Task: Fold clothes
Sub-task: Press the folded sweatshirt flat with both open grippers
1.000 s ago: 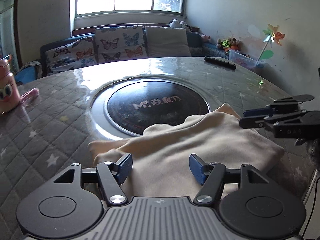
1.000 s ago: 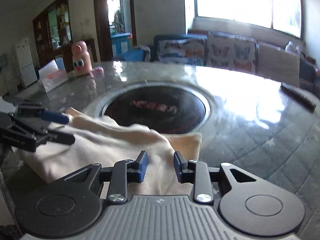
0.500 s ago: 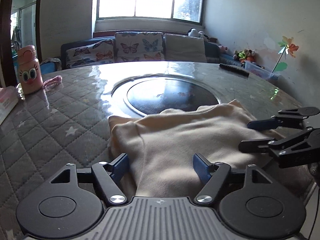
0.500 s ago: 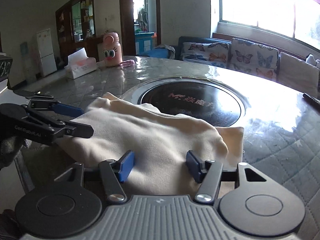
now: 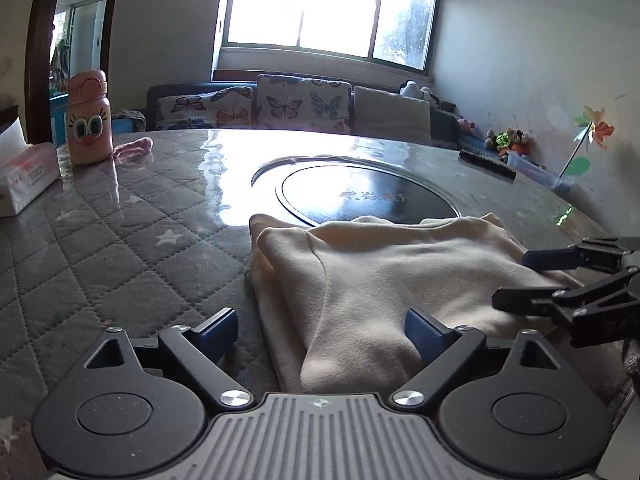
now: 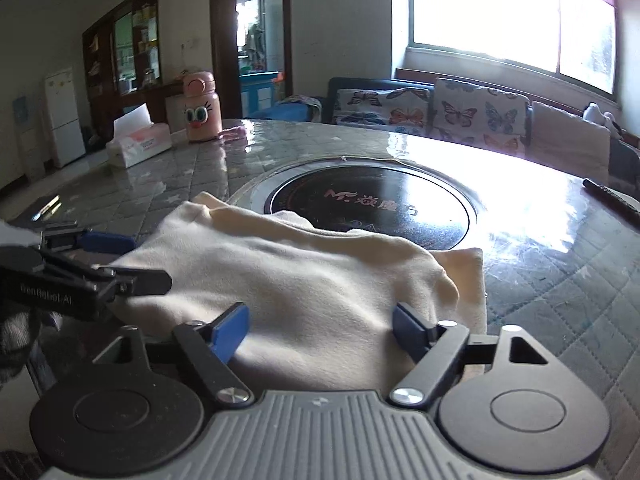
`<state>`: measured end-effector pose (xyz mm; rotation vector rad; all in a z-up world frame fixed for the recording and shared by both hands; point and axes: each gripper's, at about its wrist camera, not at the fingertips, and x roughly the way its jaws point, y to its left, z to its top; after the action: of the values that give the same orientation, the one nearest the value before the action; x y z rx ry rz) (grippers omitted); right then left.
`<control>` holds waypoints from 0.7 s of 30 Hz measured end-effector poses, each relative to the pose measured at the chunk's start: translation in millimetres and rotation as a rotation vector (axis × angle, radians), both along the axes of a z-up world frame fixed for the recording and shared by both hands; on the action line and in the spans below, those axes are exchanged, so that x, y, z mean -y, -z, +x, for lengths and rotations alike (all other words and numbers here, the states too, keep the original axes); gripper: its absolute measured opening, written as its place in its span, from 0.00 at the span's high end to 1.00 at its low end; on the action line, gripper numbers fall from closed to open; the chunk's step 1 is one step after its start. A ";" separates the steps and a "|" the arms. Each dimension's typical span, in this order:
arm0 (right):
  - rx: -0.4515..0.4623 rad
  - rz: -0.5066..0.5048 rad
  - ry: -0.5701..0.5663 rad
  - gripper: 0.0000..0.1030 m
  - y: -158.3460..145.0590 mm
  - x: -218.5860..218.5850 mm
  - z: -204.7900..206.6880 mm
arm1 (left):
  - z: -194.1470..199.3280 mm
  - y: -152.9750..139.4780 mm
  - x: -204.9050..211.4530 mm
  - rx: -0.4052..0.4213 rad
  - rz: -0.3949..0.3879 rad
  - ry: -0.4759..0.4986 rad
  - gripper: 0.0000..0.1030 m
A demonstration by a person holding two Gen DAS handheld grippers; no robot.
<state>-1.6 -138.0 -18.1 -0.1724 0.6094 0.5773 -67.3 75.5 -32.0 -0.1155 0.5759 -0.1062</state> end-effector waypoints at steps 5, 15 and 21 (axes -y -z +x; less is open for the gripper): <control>-0.002 0.017 0.027 0.16 6.2 -0.6 0.1 | -0.1 0.5 -5.9 0.001 -0.043 -0.016 0.00; 0.002 0.073 0.005 0.00 10.8 3.5 -1.6 | -1.3 1.3 -6.0 0.008 -0.047 -0.019 0.00; -0.016 0.106 -0.014 0.00 10.9 6.4 1.6 | -1.3 2.2 -6.3 0.011 -0.049 -0.022 0.00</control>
<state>0.0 -144.4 -29.0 -0.0722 0.5918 0.6233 -68.6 81.8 -34.2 -0.1689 0.5607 -0.0995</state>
